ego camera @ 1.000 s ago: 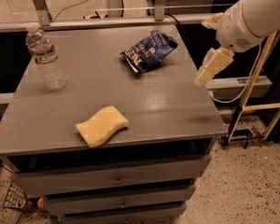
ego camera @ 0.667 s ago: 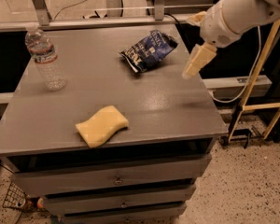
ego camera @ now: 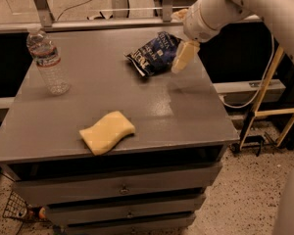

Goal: Move blue chip bag near water bottle

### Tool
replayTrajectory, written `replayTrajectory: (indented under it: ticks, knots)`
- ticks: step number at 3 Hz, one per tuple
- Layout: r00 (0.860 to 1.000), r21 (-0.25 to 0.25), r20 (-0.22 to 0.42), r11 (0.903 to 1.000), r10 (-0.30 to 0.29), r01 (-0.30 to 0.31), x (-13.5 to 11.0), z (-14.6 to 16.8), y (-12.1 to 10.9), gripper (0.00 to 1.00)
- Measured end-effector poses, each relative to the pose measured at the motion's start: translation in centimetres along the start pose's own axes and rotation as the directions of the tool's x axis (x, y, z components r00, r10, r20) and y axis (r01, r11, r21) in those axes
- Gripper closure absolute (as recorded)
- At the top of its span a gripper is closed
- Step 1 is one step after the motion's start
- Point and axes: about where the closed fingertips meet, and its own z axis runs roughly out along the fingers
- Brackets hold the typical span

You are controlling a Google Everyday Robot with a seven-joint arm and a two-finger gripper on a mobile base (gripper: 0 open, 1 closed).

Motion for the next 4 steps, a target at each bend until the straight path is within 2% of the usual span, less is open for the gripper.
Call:
replayTrajectory:
  ticks: [1,2,3,4]
  knots:
    - [0.997,-0.043,-0.02,0.9961,-0.077,0.076,-1.3,3.5,-0.8,0.0]
    - [0.993,-0.071,-0.041,0.9916,-0.111,0.108,-1.9,4.8,-0.9,0.0]
    - [0.988,-0.105,-0.067,0.9858,-0.139,0.131,-2.6,5.9,-0.6,0.18]
    - [0.986,-0.137,-0.076,0.9812,-0.148,0.136,-3.3,6.8,-0.5,0.49]
